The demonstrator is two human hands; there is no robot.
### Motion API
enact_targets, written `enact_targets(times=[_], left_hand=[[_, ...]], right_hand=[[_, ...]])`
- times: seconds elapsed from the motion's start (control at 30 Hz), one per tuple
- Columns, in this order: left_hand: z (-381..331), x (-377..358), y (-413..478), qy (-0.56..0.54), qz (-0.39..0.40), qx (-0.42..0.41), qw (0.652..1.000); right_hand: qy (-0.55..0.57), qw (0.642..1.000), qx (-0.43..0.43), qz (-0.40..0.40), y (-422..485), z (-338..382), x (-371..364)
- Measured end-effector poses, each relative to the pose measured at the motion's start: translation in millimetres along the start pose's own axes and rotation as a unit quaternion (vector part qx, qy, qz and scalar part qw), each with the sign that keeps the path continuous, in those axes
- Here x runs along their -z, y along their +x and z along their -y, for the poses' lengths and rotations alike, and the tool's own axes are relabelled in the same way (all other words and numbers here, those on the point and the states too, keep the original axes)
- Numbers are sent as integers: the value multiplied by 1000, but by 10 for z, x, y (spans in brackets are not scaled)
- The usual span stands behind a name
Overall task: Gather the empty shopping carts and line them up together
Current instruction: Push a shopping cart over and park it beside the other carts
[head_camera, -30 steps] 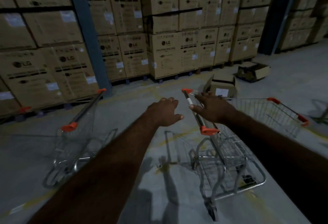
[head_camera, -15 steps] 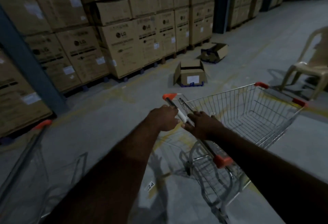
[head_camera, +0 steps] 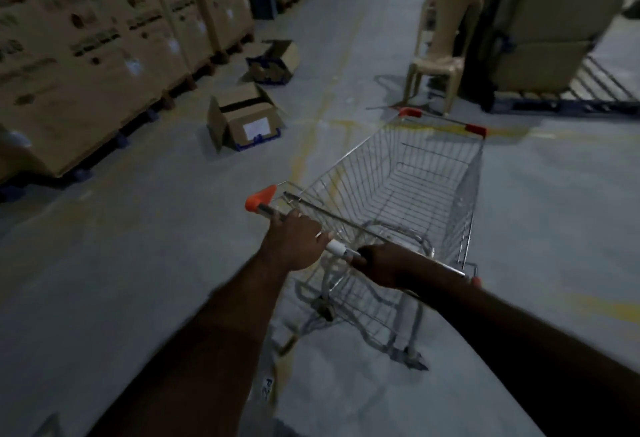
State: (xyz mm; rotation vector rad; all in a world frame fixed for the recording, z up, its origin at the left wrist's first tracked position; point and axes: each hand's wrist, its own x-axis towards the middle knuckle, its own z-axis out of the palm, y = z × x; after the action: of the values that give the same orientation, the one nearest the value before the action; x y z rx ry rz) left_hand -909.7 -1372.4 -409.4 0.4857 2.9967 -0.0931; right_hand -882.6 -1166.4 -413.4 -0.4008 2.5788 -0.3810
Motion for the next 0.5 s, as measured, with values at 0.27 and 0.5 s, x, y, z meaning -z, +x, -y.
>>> enact_targets(times=[0.27,0.5], left_hand=[[345,-145,175,-30,-27,-117,992],[379,-104,439,-80,17,-133,988]], right_hand=[[-79,980,-105,-148,-110,234,-129],[-65,972,-153,-163,49,167,-78]])
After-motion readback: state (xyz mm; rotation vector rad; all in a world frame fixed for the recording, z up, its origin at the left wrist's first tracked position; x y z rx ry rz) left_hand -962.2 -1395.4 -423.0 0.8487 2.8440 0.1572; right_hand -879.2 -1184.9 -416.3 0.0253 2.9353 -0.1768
